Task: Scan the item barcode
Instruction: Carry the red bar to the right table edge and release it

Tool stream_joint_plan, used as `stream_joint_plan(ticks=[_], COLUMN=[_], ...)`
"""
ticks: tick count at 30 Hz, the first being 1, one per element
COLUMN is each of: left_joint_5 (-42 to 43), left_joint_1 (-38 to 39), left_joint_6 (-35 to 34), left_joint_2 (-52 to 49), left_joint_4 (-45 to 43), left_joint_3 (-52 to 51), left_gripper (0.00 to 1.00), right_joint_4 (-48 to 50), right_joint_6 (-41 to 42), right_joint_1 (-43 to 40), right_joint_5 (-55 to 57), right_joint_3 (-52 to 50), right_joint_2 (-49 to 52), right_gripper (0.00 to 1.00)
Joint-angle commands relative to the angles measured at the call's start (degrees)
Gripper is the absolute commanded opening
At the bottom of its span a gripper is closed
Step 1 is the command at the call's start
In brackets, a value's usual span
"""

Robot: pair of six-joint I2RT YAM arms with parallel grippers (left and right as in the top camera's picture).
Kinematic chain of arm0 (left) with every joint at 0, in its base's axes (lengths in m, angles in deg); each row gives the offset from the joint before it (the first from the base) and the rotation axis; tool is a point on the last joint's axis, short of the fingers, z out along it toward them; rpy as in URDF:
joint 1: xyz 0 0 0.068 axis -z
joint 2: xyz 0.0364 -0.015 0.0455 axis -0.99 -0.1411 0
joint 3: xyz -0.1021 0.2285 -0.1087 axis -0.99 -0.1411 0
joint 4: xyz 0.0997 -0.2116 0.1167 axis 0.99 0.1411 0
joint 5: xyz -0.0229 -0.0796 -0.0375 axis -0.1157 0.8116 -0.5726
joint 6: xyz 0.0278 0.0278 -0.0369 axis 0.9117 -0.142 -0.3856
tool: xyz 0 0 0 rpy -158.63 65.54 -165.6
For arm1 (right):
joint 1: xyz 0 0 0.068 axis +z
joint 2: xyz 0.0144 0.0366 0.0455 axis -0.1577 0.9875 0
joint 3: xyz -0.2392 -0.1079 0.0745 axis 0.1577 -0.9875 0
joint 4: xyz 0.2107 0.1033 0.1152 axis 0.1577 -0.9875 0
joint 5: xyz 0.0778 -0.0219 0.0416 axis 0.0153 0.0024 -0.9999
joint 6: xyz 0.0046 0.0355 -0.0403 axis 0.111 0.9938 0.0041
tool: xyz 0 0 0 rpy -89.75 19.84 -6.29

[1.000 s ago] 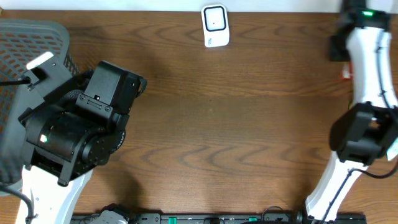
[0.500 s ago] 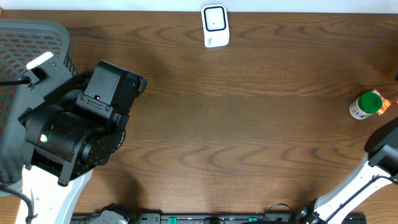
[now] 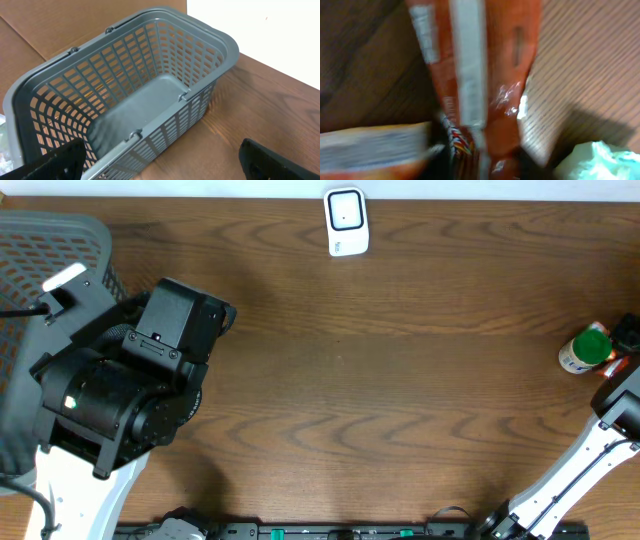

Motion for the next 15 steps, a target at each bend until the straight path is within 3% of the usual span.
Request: stream_joint_plan(ticks=[1, 2, 3, 15], left_joint_5=[-0.31, -0.28, -0.31, -0.31], left_joint_1=[-0.35, -0.35, -0.35, -0.35], left_joint_6=[-0.48, -0.48, -0.48, -0.48], left_joint_2=[-0.04, -0.04, -0.04, -0.04], left_joint_4=[1.86, 1.86, 1.86, 1.86], left_joint_3=[0.48, 0.48, 0.48, 0.48], left_gripper=[0.98, 0.98, 0.98, 0.98], right_joint_4=[-0.42, -0.59, -0.66, -2.01], right_joint_6=[0.94, 1.36, 2.1, 4.55], right_joint_1=[-0.09, -0.09, -0.09, 1.49], right_joint_5=[-0.55, -0.7, -0.79, -19.82], right_joint_3=[0.33, 0.33, 0.33, 0.33], right_joint_2=[-2.99, -4.5, -5.73, -27.1], right_gripper=[0.83, 0.95, 0.99, 0.99])
